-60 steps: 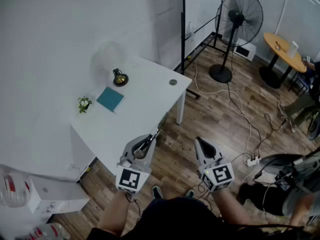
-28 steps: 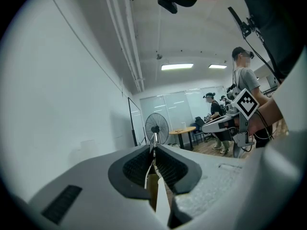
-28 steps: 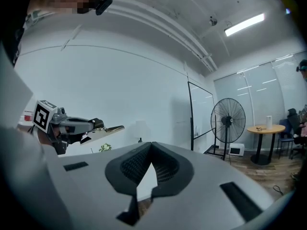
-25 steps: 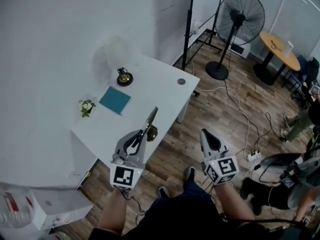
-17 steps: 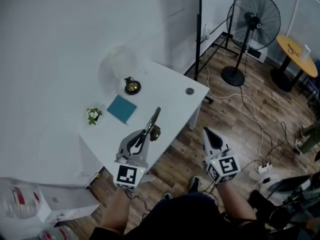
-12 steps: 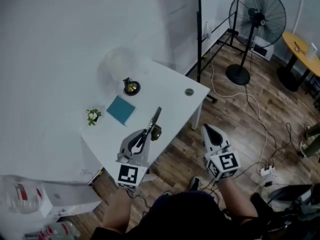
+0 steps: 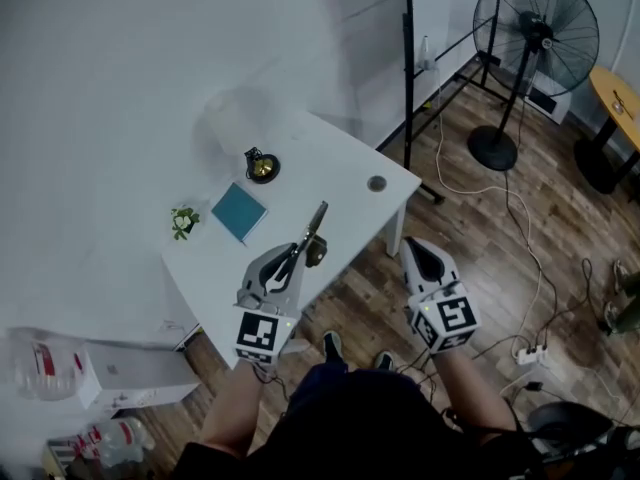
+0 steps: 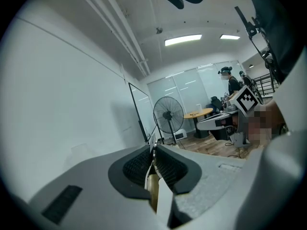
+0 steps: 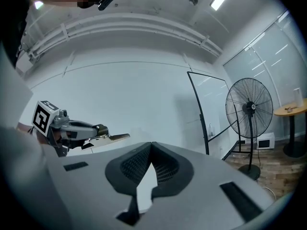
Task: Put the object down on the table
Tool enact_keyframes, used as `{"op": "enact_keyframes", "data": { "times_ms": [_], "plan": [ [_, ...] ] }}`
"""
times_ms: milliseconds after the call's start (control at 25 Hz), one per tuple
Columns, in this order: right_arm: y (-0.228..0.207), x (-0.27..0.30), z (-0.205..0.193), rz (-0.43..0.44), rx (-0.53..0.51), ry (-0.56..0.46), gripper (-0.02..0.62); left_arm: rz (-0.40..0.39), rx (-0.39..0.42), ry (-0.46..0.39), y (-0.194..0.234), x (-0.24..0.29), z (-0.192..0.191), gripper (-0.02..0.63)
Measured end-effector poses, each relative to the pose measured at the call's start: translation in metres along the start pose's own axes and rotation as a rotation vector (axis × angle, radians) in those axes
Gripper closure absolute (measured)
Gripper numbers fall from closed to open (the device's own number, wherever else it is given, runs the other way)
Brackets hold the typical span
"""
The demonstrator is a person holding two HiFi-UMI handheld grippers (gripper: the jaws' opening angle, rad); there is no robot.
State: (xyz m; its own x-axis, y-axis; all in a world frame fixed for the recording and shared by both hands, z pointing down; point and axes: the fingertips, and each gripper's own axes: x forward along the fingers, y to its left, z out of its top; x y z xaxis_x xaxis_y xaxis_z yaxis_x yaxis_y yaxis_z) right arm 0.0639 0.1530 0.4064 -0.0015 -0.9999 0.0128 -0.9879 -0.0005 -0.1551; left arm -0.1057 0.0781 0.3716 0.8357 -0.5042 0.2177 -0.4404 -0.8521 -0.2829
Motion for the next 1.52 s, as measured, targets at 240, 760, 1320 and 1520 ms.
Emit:
{"op": "enact_keyframes", "data": {
  "times_ms": [240,760,1320,1520],
  "plan": [
    [-0.025,0.019,-0.007,-0.008,0.001,0.015,0.591,-0.022,0.001,0.009,0.002,0.036,-0.004,0.569],
    [-0.093,0.127,-0.004,-0.104,-0.078,0.083,0.591,-0.056,-0.018,0.005,0.083,0.164,-0.043,0.569],
    [-0.106,0.268,-0.021,-0.091,-0.126,0.191,0.591,-0.107,-0.083,0.024,0.175,0.264,-0.093,0.57],
    [-0.119,0.296,-0.033,-0.059,-0.117,0.227,0.591,-0.096,-0.128,0.063,0.183,0.285,-0.115,0.57]
  ]
}}
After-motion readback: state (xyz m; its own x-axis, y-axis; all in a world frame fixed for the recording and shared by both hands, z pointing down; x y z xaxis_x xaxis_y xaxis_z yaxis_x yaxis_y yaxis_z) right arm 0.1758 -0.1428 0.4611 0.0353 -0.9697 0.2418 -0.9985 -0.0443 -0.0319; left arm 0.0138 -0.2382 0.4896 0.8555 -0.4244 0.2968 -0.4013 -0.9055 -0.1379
